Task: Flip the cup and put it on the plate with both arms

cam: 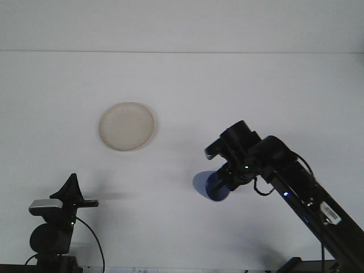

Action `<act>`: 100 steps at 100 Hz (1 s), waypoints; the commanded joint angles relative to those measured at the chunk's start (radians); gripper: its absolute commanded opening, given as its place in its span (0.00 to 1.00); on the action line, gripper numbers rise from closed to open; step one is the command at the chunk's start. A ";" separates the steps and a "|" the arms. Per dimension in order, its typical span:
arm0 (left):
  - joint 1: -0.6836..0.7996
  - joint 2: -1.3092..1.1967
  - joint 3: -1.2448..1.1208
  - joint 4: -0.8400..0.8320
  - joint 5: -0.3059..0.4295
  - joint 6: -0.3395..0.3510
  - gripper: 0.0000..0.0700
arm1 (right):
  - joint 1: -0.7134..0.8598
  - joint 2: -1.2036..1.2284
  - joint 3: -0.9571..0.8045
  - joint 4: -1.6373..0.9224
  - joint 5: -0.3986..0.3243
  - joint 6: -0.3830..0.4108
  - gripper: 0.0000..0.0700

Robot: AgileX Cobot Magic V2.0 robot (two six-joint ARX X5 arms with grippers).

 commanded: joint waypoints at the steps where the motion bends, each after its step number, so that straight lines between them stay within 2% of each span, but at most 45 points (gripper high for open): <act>1: 0.001 -0.002 -0.018 0.010 -0.002 -0.002 0.02 | 0.057 0.057 0.055 -0.029 0.000 -0.010 0.00; 33: 0.001 -0.002 -0.018 0.010 -0.002 -0.002 0.02 | 0.217 0.260 0.153 -0.031 0.032 -0.019 0.00; 100: 0.001 -0.002 -0.018 0.010 -0.002 -0.002 0.02 | 0.175 0.291 0.153 -0.031 0.055 -0.058 0.00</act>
